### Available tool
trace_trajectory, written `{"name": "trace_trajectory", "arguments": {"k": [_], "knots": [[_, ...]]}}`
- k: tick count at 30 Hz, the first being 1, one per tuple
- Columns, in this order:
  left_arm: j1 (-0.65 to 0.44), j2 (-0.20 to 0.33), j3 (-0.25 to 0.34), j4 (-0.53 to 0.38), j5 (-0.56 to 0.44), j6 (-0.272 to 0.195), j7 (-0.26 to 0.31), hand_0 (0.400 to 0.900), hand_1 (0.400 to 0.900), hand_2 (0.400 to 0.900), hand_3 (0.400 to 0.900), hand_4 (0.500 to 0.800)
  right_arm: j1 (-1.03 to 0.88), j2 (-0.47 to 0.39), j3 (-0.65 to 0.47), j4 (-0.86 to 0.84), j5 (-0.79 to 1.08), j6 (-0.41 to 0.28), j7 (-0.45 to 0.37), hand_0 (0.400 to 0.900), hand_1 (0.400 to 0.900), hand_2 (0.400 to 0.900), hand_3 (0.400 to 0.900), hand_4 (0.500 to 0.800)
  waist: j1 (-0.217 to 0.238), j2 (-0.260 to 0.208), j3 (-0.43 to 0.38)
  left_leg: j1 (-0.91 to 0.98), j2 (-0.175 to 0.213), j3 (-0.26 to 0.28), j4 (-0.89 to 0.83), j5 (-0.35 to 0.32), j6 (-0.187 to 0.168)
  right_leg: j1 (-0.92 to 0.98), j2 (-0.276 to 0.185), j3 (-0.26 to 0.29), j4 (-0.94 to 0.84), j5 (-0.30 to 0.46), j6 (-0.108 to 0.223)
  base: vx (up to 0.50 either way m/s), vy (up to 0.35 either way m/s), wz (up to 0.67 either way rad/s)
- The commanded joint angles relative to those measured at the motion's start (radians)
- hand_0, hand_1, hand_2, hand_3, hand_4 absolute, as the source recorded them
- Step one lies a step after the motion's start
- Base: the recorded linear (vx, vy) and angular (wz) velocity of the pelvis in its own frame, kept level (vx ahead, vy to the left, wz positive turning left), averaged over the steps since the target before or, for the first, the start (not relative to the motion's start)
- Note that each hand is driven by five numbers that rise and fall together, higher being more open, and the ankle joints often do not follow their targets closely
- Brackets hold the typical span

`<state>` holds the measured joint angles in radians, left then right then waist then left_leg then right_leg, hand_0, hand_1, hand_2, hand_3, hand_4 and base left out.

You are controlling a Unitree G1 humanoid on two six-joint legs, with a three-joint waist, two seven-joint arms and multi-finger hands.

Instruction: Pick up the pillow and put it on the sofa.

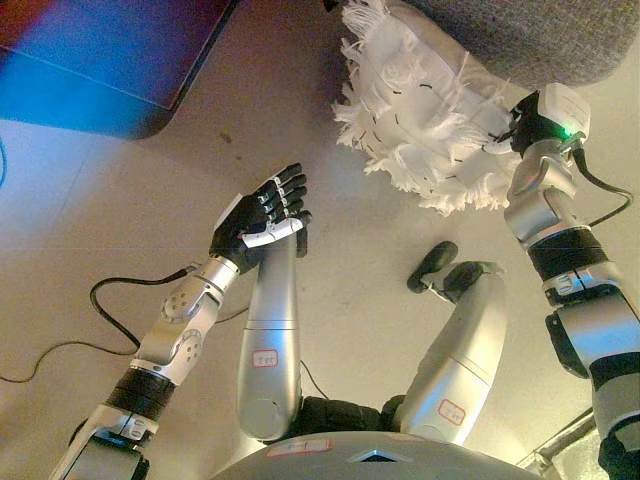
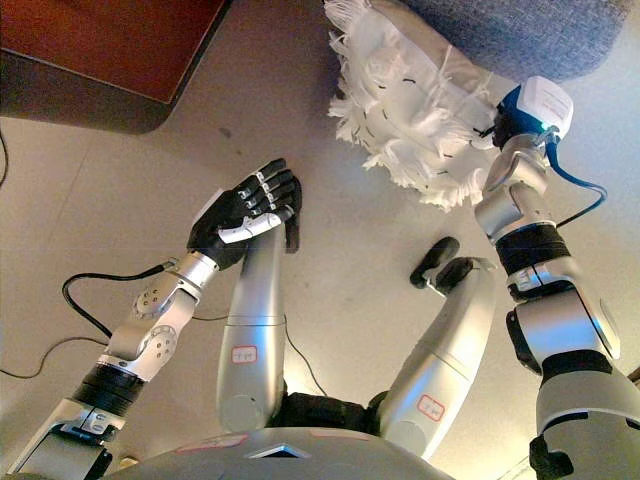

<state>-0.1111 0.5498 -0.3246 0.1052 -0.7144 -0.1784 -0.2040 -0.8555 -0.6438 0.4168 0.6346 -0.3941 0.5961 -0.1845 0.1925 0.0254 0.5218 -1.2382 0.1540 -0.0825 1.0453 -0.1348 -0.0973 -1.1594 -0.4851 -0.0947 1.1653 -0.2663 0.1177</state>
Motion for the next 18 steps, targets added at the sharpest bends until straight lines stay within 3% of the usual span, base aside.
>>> {"name": "trace_trajectory", "arguments": {"k": [1, 10, 13, 18], "knots": [[-0.024, -0.046, -0.004, -0.098, -0.036, -0.110, 0.015, 0.900, 0.900, 0.900, 0.900, 0.800, -0.072, -0.076, -0.057, -0.022, 0.003, -0.087, -0.156, 0.400, 0.400, 0.400, 0.400, 0.500, -0.002, 0.065, -0.002, 0.118, 0.054, -0.034, -0.058, -0.031, 0.020, 0.036, 0.004, 0.035, -0.109, 0.145, -0.017, 0.00, 0.000, 0.00], [-0.029, -0.077, 0.050, -0.059, -0.005, -0.180, 0.178, 0.900, 0.900, 0.900, 0.900, 0.800, 0.112, -0.050, -0.183, -0.337, -0.060, -0.214, -0.289, 0.400, 0.400, 0.400, 0.400, 0.500, -0.032, 0.002, -0.002, 0.352, 0.085, 0.004, -0.309, 0.030, -0.003, 0.285, 0.019, -0.056, -0.377, 0.217, 0.014, 0.01, -0.040, -0.05], [-0.034, -0.081, 0.070, -0.053, 0.021, -0.186, 0.232, 0.900, 0.900, 0.900, 0.900, 0.800, 0.209, -0.022, -0.218, -0.453, -0.097, -0.272, -0.322, 0.400, 0.400, 0.400, 0.400, 0.500, -0.049, -0.027, -0.016, 0.449, 0.100, 0.033, -0.442, 0.100, -0.005, 0.388, 0.030, -0.096, -0.511, 0.278, 0.016, 0.00, -0.085, 0.00], [-0.037, -0.099, 0.101, -0.032, 0.061, -0.176, 0.311, 0.900, 0.900, 0.900, 0.900, 0.800, 0.327, -0.010, -0.254, -0.598, -0.092, -0.378, -0.364, 0.400, 0.400, 0.400, 0.400, 0.500, -0.071, -0.066, -0.086, 0.640, 0.121, 0.102, -0.618, 0.147, -0.013, 0.569, 0.058, -0.149, -0.678, 0.313, 0.038, 0.06, -0.045, -0.02]]}}
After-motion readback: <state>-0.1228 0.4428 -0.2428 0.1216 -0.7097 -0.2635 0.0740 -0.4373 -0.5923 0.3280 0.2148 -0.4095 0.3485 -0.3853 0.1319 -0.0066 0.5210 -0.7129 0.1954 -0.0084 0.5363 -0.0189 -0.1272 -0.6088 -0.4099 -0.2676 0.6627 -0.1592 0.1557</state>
